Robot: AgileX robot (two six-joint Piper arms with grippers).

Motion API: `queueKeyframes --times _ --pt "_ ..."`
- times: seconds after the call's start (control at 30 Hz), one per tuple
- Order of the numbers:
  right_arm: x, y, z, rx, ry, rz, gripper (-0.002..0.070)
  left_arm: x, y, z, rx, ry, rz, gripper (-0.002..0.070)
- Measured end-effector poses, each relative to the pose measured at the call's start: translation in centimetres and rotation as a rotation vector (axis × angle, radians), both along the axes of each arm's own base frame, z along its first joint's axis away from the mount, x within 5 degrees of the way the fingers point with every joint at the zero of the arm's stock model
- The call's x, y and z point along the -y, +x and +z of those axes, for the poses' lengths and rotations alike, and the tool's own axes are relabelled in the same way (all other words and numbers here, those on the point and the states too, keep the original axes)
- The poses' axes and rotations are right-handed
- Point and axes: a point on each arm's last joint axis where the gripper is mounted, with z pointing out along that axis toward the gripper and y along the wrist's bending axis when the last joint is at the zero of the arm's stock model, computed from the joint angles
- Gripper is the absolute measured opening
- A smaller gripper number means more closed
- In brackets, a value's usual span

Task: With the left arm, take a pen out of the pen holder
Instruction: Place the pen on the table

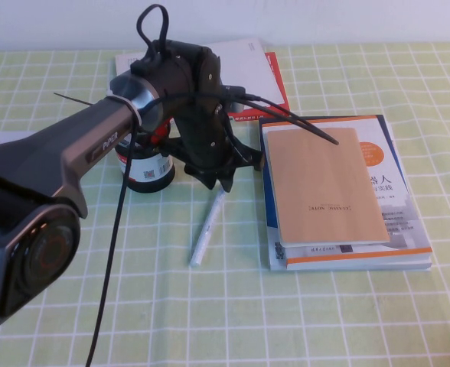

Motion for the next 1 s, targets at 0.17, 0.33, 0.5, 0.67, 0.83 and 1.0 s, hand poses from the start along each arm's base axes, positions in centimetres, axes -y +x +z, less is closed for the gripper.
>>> queueKeyframes --times 0.17,0.33,0.5,0.67,0.83,1.0 --pt "0.0 0.0 0.0 0.0 0.0 0.0 -0.0013 0.0 0.0 0.0 -0.001 0.002 -0.007 0.0248" --pt "0.0 0.0 0.0 0.0 0.0 0.0 -0.0013 -0.2 -0.4 0.4 -0.005 0.044 -0.02 0.0265" --pt "0.0 0.0 0.0 0.0 0.0 0.0 -0.0013 0.5 -2.9 4.0 0.067 0.086 -0.085 0.0254" --pt "0.0 0.0 0.0 0.0 0.0 0.0 -0.0013 0.3 -7.7 7.6 0.102 0.072 -0.158 0.011" --pt "0.0 0.0 0.0 0.0 0.0 0.0 -0.0013 -2.1 -11.5 8.7 0.167 0.026 -0.175 0.0014" --pt "0.0 0.0 0.0 0.0 0.0 0.0 -0.0013 -5.7 -15.5 9.4 0.267 -0.042 -0.167 0.0001"
